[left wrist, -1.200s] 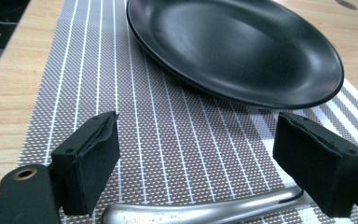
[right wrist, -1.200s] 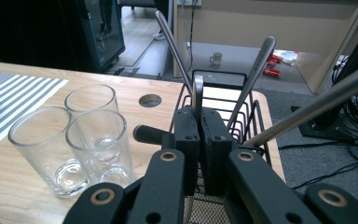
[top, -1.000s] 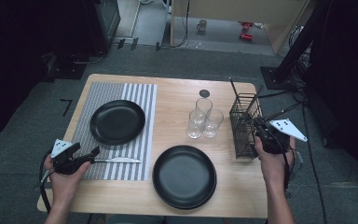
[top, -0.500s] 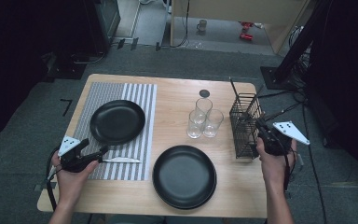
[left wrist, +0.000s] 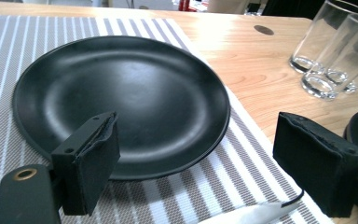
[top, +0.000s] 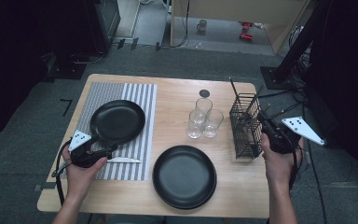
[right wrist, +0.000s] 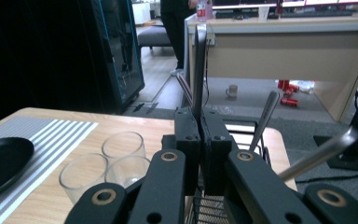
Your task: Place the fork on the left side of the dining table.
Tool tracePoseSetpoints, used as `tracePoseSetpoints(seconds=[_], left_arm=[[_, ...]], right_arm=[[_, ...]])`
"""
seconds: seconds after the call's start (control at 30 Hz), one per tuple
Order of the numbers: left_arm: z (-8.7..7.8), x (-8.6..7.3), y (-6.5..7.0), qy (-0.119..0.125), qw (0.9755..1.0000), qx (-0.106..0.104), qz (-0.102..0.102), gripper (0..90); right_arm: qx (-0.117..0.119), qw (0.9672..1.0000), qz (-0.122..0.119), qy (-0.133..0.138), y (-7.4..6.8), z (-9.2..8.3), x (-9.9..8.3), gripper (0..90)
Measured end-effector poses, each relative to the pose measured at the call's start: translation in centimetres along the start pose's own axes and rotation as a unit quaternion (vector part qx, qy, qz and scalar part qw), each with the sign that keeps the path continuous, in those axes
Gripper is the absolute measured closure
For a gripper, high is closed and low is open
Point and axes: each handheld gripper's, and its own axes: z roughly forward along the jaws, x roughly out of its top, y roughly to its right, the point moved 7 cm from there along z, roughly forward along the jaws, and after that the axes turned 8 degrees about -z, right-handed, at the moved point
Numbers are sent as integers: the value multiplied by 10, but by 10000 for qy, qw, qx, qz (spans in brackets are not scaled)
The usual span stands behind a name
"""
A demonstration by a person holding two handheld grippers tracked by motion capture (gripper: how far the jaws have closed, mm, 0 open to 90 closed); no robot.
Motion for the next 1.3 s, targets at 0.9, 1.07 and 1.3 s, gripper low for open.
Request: tracePoseSetpoints(seconds=[0.9, 1.07, 1.3], left_arm=[[33, 18, 56, -91, 9983, -489, 311, 152], [37, 23, 66, -62, 9978, -576, 331, 152], [43, 24, 84, -57, 9963, -725, 455, 152]], right_arm=[[609, 9967, -177, 504, -54, -15, 48, 885], [792, 9953, -185, 528, -69, -11, 49, 885], [1075, 9926, -207, 522, -96, -3, 50, 884]])
